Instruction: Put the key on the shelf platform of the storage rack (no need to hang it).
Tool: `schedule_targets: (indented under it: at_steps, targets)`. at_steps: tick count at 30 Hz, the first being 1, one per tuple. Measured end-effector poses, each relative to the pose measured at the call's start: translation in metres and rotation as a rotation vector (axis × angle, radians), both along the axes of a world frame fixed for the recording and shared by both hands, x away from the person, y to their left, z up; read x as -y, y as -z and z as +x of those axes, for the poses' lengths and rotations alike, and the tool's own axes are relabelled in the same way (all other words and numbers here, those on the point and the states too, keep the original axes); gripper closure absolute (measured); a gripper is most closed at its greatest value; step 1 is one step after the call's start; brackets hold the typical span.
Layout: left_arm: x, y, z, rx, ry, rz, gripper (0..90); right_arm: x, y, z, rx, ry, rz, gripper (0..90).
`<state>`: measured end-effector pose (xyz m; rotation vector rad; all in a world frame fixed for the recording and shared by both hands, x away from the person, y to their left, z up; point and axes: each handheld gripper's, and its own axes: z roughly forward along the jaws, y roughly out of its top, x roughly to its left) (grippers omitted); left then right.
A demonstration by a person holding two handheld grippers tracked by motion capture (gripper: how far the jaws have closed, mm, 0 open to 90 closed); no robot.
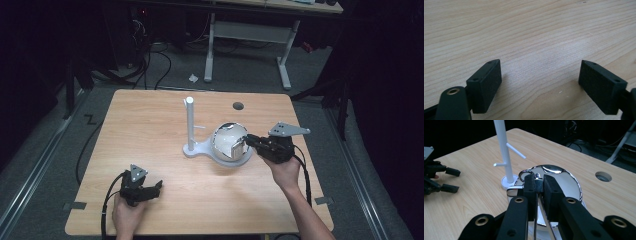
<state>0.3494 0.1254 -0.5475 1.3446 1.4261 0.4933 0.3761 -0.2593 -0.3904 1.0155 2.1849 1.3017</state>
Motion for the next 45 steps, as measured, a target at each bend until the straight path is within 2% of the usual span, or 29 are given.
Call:
schedule_targets:
  at_steps: [11,21,28,45]
  targets:
    - [0.0,0.0,0.0,0.0,0.0,0.0,19.0,-0.004,0.0,0.018,-0.019,0.021,-0.013,81.9]
    - [0.0,0.0,0.0,0.0,0.001,-0.003,18.9,-0.009,0.011,0.03,-0.055,0.025,-0.033,81.9]
    - [0.0,0.0,0.0,0.001,0.001,-0.001,18.9,-0.017,0.025,0.043,-0.095,0.033,-0.054,81.8]
    - [0.001,0.0,0.0,0.001,0.006,0.003,18.8,-0.027,0.043,0.06,-0.12,0.05,-0.089,81.8]
